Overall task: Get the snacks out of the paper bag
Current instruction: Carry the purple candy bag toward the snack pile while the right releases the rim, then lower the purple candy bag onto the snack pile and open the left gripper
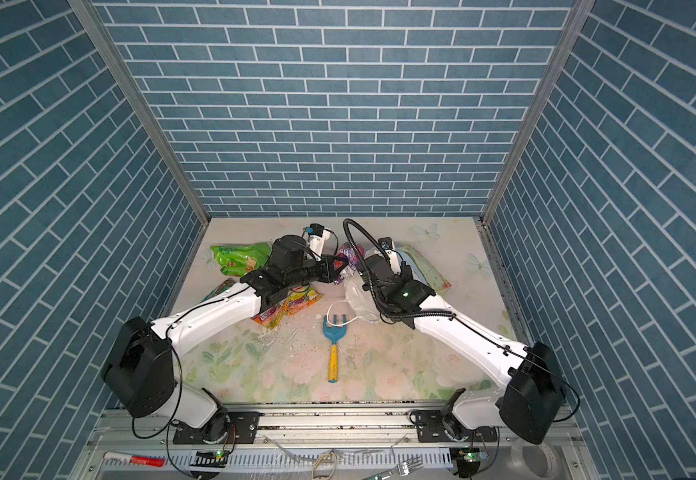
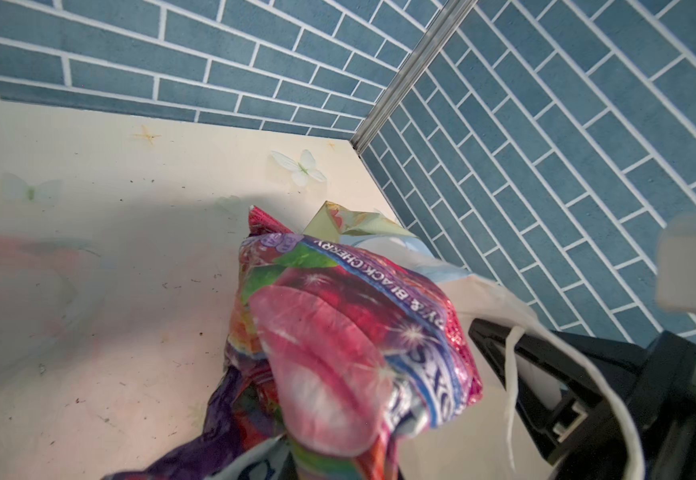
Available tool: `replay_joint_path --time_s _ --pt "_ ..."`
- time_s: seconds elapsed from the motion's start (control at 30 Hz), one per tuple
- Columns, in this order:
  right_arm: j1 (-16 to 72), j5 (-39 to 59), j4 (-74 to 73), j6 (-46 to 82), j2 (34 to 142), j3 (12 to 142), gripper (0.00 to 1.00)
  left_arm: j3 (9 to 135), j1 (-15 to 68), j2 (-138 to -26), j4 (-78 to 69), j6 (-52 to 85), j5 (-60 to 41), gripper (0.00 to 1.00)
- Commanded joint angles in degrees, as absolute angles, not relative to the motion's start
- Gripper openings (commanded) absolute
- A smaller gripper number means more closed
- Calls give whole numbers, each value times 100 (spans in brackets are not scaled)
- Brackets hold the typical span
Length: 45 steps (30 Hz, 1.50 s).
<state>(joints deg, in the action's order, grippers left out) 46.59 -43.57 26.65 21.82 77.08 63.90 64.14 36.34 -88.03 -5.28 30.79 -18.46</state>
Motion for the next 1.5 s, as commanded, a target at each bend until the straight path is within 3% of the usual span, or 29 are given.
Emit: replay_joint_path --time_s 0.0,0.57,1.03,1.47 --pt "4507 -4107 2373 2065 7621 6328 0 6523 3543 -8716 -387 2934 -1659 0" --pt "3872 -3376 1974 1626 7447 6299 0 6799 3524 -8588 673 2565 -1081 0" --pt "3849 -3070 1758 1696 7255 6032 0 6389 3388 -7472 1849 2240 113 0" --pt "3847 -2579 1317 1852 7192 5778 0 5241 2258 -6202 2927 2809 860 0"
